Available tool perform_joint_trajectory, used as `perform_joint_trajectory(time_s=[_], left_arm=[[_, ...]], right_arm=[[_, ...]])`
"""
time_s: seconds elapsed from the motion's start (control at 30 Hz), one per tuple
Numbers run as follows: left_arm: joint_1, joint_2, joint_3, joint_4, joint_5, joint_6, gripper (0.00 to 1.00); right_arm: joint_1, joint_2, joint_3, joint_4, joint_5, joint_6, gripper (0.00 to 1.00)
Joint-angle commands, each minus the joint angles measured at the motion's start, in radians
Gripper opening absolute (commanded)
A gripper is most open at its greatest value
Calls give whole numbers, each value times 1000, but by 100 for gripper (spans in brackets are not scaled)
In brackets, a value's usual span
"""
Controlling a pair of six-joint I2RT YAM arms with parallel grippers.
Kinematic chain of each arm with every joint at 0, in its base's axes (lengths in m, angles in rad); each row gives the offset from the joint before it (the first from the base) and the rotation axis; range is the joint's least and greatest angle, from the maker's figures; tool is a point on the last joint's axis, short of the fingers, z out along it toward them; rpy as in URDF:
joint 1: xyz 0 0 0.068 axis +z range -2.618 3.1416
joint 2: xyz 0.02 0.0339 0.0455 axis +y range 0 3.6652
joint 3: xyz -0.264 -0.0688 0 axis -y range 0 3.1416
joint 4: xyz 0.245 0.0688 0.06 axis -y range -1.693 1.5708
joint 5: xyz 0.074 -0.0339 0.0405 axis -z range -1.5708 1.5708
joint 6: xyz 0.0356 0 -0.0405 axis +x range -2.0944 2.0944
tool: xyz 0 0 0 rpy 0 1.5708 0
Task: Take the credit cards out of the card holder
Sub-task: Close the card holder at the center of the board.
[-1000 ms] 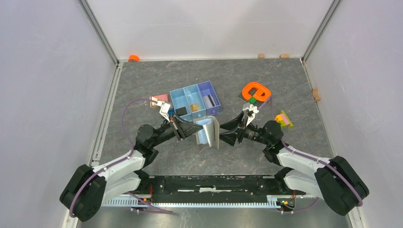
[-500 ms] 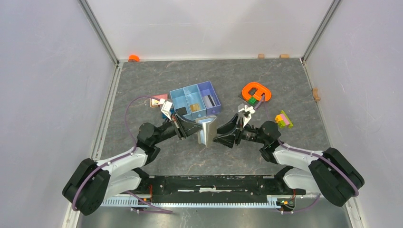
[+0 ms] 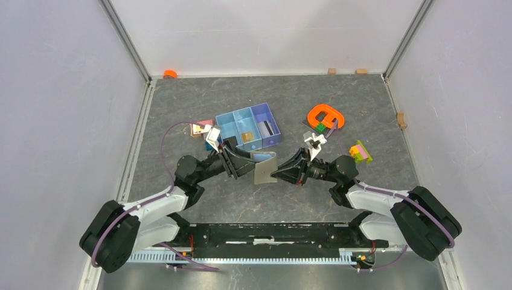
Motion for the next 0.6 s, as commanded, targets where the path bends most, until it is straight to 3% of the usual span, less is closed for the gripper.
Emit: perform_joint_trajectory(time_s=[0.0,0.13,0.33,0.47,0.57], left_arm=[[-5,-86,0,-47,-46,42,78],[-5,-166,-20,-107,-93,87,90],[-12,-175,-10,-130,-82,126,96],[-32,-140,23,-181,-77,161,91],[-50,-140,68,-319,-109,220,78]], right_arm=[[3,3,29,4,16,-15,16],[3,1,38,-46,27,-33,12],[3,4,51,-90,38,-41,11],[3,1,54,-108,41,-50,11],[2,-2,56,-112,39,-53,12]])
